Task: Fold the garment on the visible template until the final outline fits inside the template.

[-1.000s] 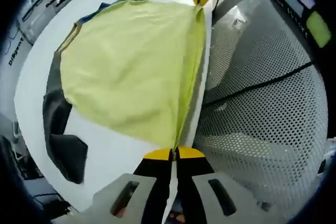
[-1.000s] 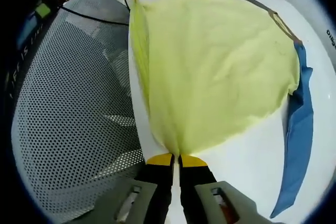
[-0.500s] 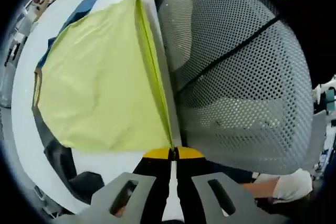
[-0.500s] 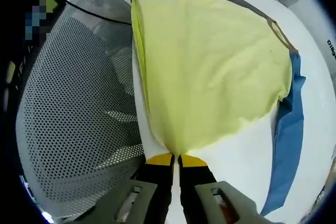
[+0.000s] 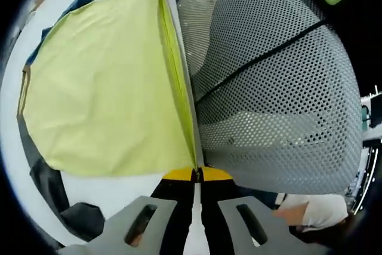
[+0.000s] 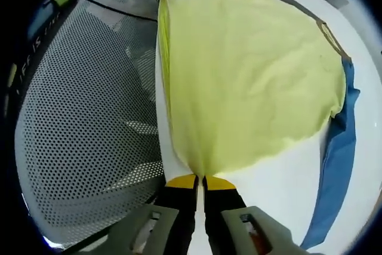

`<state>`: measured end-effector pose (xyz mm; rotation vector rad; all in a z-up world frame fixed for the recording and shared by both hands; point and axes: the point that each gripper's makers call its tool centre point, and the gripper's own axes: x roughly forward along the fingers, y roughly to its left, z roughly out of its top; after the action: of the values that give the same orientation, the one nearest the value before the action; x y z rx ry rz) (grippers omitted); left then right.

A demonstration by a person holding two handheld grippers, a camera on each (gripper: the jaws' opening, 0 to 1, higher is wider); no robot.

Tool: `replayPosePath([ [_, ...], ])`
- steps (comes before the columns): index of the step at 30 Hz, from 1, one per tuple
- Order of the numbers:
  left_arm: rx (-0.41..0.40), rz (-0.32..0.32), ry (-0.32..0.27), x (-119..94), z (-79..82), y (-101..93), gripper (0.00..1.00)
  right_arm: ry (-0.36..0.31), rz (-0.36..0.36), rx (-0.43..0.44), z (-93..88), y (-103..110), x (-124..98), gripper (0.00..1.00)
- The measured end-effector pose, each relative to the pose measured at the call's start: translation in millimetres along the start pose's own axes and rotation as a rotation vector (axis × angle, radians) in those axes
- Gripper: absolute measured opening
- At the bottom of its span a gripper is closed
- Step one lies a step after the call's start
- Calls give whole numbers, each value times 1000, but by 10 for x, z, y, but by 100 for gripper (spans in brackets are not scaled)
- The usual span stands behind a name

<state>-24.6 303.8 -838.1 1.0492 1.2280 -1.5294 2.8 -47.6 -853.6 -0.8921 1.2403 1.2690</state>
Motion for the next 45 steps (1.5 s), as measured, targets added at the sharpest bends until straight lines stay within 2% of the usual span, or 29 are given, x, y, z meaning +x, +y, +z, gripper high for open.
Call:
replayPosePath([
  [7,-53,-12,-29,76,-10,-7,0,5,15,20,-12,-7,15,0],
  [9,-59,-9,-36,78,-13,-6,0,26,9,21,-69,-22,-6,0],
  [10,-64,-10,-38,76,-25,-9,0,66,-7,32,-160,-55,-26,0],
  [11,-66,-7,-41,72,-31,-10,0,77,-15,38,-198,-73,-31,0],
  [14,-95,-1,-64,44,-25,-14,0,57,-20,68,-227,-96,-72,0],
  [18,-116,8,-95,-9,-13,-43,0,-1,-38,101,-155,-104,-140,0],
  [22,-153,27,-139,-55,1,-50,0,-116,-97,142,79,-193,-82,0],
  [24,-171,30,-152,-56,-6,-49,0,-124,-69,161,122,-160,-68,0],
  [26,-186,33,-164,-69,2,-58,0,-129,-71,164,161,-158,-85,0],
  [29,-195,40,-173,-77,10,-61,0,-153,-82,152,232,-161,-127,7],
  [33,-196,45,-174,-64,10,-65,0,-179,-76,166,296,-148,-157,8],
  [35,-195,45,-174,-61,13,-67,0,-201,-40,182,340,-86,-135,9],
  [36,-195,44,-173,-58,17,-72,0,-219,3,187,382,-12,-113,10],
  [39,-193,43,-175,-64,16,-74,0,-205,9,179,403,29,-53,10],
  [43,-203,48,-184,-88,15,-67,0,-199,46,135,428,121,-14,7],
  [44,-203,48,-184,-94,15,-71,0,-218,72,65,469,176,-21,4],
  [45,-202,49,-186,-97,16,-72,0,-212,87,66,463,208,-19,0],
])
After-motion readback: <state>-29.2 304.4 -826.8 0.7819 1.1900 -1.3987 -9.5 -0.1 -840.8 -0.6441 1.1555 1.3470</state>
